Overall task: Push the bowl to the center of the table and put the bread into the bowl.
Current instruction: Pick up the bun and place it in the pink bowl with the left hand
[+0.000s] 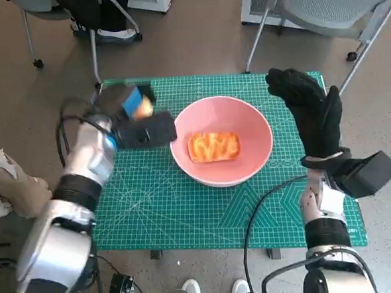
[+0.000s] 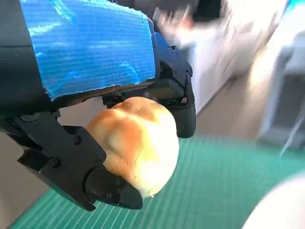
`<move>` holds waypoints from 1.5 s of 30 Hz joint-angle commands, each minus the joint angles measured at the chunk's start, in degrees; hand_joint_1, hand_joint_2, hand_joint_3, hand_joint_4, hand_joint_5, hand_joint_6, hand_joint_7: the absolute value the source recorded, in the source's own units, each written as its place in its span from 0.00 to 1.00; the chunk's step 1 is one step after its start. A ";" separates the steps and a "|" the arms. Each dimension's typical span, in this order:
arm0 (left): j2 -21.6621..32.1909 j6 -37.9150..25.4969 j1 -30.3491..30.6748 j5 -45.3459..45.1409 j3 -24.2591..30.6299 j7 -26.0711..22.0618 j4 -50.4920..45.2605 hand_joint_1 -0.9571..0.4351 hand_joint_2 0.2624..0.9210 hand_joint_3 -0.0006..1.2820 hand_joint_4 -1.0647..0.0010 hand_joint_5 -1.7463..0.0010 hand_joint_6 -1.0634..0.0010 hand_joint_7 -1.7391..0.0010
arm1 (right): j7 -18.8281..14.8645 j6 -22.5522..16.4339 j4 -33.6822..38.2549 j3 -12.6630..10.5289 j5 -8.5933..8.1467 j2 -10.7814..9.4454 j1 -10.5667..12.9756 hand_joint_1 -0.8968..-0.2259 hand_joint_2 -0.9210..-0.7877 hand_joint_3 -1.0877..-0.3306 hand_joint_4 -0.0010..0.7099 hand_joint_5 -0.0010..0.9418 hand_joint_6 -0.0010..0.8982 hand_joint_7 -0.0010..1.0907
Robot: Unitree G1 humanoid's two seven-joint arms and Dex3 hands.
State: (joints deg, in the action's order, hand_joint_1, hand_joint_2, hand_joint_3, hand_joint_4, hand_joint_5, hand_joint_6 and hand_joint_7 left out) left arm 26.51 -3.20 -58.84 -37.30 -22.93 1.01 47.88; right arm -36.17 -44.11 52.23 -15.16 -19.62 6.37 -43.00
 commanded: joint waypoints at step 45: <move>-9.86 0.90 4.20 -1.42 -1.17 -6.93 -19.25 0.69 0.99 0.02 0.29 0.32 0.34 0.43 | -0.84 -0.49 2.82 -0.49 -0.57 0.10 -0.05 0.32 0.00 0.40 0.23 0.00 0.05 0.44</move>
State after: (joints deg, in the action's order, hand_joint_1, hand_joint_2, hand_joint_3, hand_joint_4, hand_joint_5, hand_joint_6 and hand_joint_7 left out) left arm 16.73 -3.56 -52.99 -39.17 -24.43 -5.99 26.79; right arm -36.43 -44.88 54.93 -15.54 -20.04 6.45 -44.45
